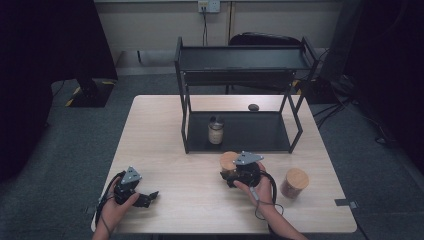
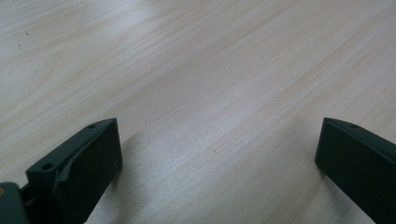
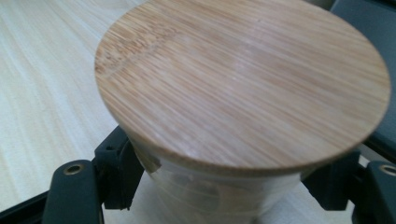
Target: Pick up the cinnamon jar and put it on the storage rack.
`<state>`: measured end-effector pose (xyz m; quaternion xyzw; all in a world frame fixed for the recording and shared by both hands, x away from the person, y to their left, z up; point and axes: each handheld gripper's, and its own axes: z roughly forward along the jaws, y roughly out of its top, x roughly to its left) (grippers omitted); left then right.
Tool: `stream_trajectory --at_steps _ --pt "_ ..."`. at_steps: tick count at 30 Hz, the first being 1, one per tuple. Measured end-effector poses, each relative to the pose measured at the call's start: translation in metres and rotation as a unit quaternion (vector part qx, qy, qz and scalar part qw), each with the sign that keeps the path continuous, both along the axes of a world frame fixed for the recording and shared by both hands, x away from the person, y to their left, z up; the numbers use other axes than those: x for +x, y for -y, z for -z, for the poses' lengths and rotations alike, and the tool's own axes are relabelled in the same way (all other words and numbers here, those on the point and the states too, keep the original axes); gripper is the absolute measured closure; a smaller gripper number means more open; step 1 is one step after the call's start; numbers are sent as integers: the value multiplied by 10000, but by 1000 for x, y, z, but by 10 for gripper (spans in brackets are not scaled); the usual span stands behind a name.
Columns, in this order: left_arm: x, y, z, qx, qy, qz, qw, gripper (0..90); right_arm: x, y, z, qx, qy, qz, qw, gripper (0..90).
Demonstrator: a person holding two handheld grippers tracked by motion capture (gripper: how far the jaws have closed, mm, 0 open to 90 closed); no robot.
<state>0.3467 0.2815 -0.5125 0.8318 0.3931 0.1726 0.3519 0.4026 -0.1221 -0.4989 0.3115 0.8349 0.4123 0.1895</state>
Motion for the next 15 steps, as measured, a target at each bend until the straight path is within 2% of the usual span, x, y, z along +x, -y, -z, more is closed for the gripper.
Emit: stream_trajectory --at_steps 15 --pt "0 0 0 -1 0 1 10000 1 17 1 -6 -38 -63 113 9999 251"
